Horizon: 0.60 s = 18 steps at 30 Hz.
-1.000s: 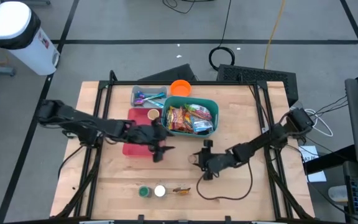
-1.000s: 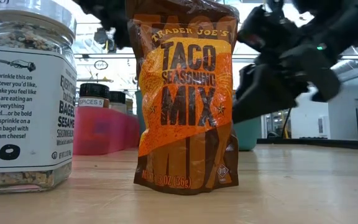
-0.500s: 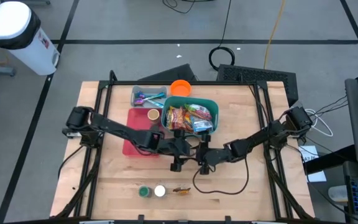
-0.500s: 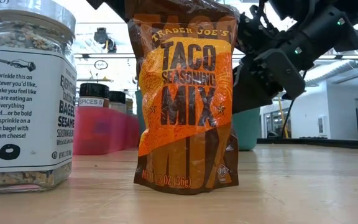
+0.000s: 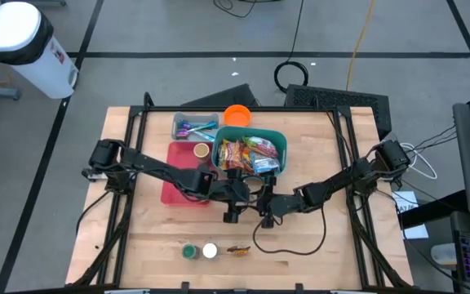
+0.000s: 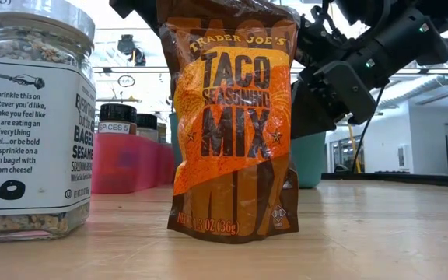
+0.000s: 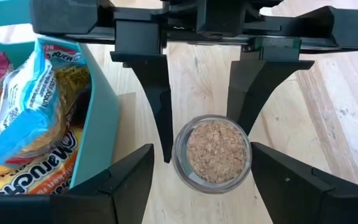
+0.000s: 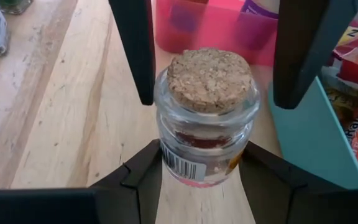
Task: Pick & Place Food Item
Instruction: Put the brown spice bottle into the red bin
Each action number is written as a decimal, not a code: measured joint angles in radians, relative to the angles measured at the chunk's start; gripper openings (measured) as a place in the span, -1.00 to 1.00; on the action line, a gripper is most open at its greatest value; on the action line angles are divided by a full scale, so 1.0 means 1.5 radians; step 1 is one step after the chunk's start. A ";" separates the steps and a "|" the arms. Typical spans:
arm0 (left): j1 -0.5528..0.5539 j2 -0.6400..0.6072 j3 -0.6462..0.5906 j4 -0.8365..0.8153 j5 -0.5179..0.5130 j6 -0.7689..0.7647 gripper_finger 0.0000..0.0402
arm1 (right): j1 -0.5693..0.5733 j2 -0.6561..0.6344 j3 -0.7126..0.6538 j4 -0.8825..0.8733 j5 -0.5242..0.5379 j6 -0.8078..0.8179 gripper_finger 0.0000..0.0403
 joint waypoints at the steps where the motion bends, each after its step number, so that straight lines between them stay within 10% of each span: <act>1: 0.000 0.000 0.000 0.001 0.003 0.001 0.33 | 0.000 0.000 0.000 0.002 0.000 -0.001 -0.16; 10: 0.005 0.000 0.000 0.003 0.017 0.012 0.28 | 0.003 0.000 0.000 0.015 0.000 -0.016 -0.16; 18: 0.005 0.000 -0.001 0.005 0.026 0.022 -0.14 | 0.004 0.000 0.000 0.014 -0.001 -0.010 -0.14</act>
